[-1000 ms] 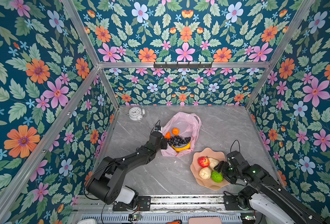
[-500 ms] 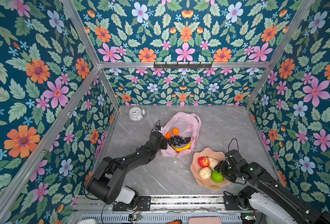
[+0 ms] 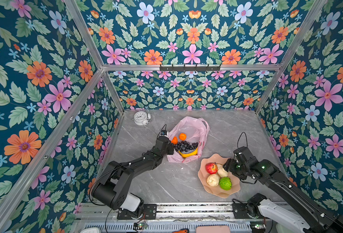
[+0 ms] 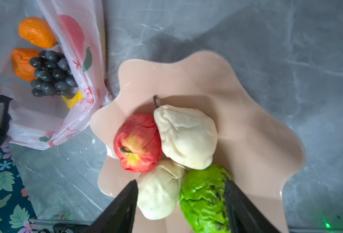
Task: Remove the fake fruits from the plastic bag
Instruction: 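Open the right gripper and reach it into the bag toward the oranges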
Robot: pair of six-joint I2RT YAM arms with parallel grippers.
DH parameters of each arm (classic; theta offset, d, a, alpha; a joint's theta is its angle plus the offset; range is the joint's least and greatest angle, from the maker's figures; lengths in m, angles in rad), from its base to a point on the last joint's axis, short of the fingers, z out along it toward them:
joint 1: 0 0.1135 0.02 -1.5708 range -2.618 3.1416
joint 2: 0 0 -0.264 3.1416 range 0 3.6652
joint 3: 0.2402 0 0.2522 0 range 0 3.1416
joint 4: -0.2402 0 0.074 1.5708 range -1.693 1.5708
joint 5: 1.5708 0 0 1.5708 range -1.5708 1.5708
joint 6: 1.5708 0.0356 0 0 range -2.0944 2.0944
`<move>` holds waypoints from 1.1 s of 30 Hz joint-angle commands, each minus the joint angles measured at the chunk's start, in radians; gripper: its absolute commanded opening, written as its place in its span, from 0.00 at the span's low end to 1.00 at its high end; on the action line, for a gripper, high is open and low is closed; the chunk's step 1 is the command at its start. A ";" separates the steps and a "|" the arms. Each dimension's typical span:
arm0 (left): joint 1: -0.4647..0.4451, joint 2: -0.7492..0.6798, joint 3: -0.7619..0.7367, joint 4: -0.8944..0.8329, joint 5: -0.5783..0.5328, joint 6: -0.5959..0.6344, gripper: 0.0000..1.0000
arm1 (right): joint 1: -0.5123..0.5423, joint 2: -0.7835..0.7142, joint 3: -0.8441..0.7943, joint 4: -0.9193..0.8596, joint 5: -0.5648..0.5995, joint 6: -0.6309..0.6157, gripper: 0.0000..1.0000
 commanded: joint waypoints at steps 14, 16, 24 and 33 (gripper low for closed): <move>0.092 0.074 0.018 -0.036 0.063 -0.076 0.02 | 0.185 0.640 0.526 0.269 -0.071 -0.265 0.64; 0.097 0.070 0.015 -0.031 0.070 -0.080 0.02 | 0.196 0.728 0.604 0.264 -0.081 -0.309 0.62; 0.133 0.054 -0.012 0.004 0.117 -0.097 0.02 | 0.203 1.024 0.838 0.309 -0.120 -0.547 0.61; 0.163 0.038 -0.033 0.028 0.155 -0.111 0.02 | 0.208 1.236 1.041 0.323 -0.102 -0.748 0.63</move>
